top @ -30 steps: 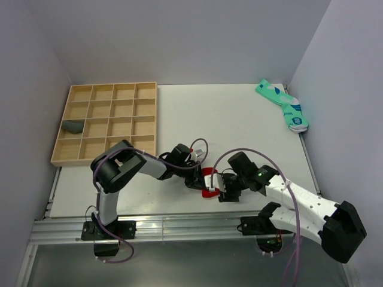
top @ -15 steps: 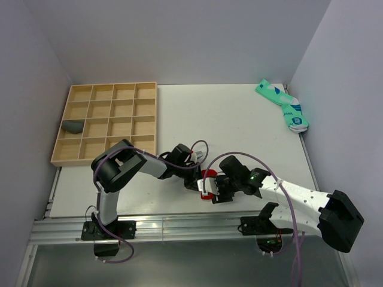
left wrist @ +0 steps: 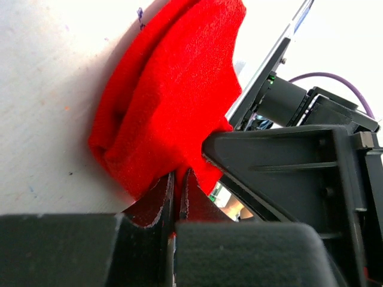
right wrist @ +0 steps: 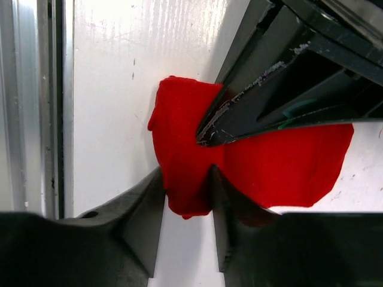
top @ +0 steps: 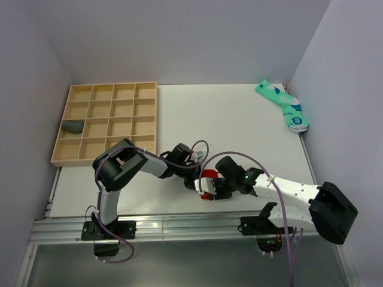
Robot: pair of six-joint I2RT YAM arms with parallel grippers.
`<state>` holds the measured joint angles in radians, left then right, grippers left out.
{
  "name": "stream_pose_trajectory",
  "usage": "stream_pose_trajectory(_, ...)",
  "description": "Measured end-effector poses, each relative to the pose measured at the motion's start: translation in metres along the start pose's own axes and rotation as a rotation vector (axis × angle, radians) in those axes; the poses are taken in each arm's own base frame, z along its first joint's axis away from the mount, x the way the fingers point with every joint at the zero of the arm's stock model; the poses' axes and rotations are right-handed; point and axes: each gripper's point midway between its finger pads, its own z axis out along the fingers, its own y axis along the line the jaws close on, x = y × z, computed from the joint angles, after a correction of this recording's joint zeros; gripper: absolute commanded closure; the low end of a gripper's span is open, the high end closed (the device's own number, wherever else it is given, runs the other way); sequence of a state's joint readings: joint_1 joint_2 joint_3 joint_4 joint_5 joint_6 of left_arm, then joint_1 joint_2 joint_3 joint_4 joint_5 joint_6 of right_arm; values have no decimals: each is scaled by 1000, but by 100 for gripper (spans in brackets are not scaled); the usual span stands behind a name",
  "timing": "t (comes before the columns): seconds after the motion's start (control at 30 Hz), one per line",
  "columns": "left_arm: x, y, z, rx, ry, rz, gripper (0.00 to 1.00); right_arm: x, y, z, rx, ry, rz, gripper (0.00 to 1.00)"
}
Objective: Roll the socks
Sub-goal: Roll the sock at the center of the board.
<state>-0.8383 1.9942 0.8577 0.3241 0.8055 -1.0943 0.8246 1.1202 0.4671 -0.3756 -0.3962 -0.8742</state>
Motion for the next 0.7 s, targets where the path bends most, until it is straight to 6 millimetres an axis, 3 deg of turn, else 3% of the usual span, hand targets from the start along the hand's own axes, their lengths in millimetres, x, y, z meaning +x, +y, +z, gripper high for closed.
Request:
stream_pose_trajectory(0.1, 0, 0, 0, -2, -4, 0, 96, 0, -1, 2, -2, 2, 12, 77)
stream_pose_trajectory(0.23, -3, 0, -3, -15, -49, -3, 91, 1, -4, 0, -14, -6, 47, 81)
stream_pose_trajectory(0.7, -27, -4, -25, -41, -338, 25, 81, 0, -34, -8, -226, -83, 273, 81)
